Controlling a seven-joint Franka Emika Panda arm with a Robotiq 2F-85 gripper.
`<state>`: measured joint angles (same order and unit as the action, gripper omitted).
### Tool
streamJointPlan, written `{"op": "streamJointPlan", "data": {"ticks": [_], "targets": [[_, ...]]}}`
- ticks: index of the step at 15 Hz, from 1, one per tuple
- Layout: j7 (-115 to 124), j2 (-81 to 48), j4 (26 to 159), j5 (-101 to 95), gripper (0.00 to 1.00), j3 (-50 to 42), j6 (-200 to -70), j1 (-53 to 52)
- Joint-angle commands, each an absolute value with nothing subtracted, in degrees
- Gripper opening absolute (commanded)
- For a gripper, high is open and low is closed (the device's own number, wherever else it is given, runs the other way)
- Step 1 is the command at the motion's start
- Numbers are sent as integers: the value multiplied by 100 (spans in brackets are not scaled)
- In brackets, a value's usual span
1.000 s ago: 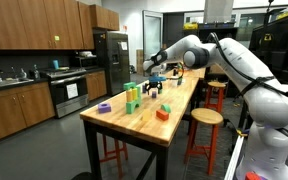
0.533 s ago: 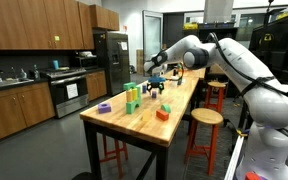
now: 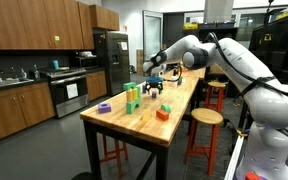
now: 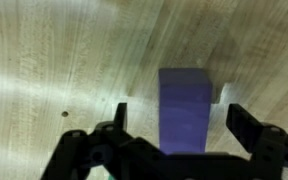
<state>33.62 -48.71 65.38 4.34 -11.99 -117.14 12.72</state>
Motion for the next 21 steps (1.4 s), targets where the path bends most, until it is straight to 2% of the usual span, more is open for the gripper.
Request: {"op": "streamJointPlan", "data": {"ticks": [1,3,9,10,15,21], "targets": [[3549,-4771,6679,382,75,-1262,-11841,1178],[3568,-4764,6691,364,68,-1276,-11903,1159],[3516,-4740,6791,272,20,-1318,-12013,1122],[3540,-4737,6804,213,16,-1345,-12031,1098],[3744,-4406,7088,-55,16,-1511,-11949,907],[2229,-3172,8283,-690,16,-1416,-12980,700]]}}
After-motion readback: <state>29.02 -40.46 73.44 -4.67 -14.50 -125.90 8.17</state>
